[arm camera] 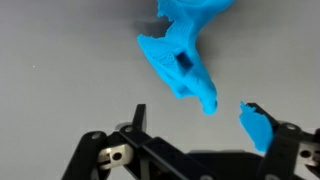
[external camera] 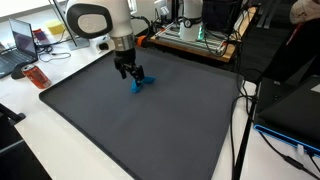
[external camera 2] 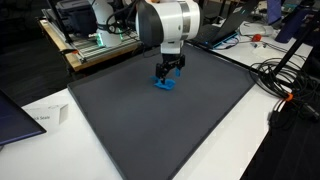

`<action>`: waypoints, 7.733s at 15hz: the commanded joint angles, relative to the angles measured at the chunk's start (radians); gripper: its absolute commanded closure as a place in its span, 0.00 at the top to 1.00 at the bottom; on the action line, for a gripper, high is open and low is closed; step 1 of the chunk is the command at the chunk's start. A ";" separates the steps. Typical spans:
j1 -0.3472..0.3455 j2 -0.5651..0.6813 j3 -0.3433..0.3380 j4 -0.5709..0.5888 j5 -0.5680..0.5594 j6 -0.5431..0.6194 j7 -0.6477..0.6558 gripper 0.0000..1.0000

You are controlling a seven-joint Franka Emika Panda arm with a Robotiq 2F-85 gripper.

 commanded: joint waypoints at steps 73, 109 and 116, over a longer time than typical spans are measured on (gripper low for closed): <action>0.549 -0.597 -0.367 -0.649 -0.214 0.014 -0.106 0.94; 0.442 -0.371 -0.305 -0.823 0.010 0.008 0.021 1.00; 0.424 -0.369 -0.335 -1.010 0.117 0.011 0.020 1.00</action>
